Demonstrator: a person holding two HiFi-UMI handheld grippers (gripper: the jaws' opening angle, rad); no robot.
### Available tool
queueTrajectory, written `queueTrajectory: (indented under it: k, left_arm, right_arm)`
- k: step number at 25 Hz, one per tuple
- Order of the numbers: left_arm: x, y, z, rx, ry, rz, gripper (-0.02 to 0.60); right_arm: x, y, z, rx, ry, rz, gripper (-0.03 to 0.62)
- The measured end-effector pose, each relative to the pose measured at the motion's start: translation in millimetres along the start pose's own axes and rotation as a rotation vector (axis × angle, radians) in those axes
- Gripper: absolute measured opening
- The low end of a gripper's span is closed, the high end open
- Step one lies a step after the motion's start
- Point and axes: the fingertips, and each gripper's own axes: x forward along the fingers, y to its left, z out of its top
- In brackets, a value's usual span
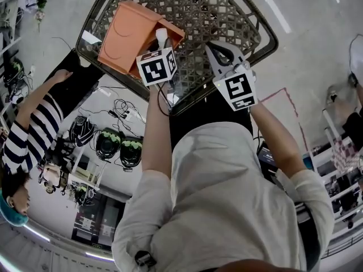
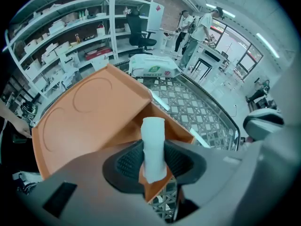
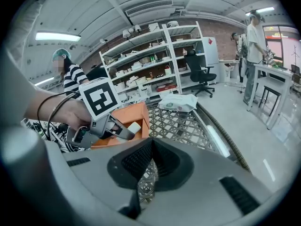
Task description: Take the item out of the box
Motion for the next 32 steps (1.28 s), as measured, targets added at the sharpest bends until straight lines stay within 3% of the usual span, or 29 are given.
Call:
queueTrajectory:
  k: [8, 18, 32]
  left_arm:
    - [-24, -3, -6, -0.011, -0.063, 0.020, 0.137]
    - [-71, 3, 0, -0.035, -0.152, 0.035, 0.137]
    - [-162, 15, 11, -0.078, -0.386, 0.091, 0.137]
  right_arm:
    - [-6, 18, 6, -0.029, -0.031, 0.033, 0.003]
    - [-6, 50, 49, -0.075, -0.087, 0.086, 0.003]
    - [-22, 104, 108, -0.171, -0.131, 0.147, 0.004]
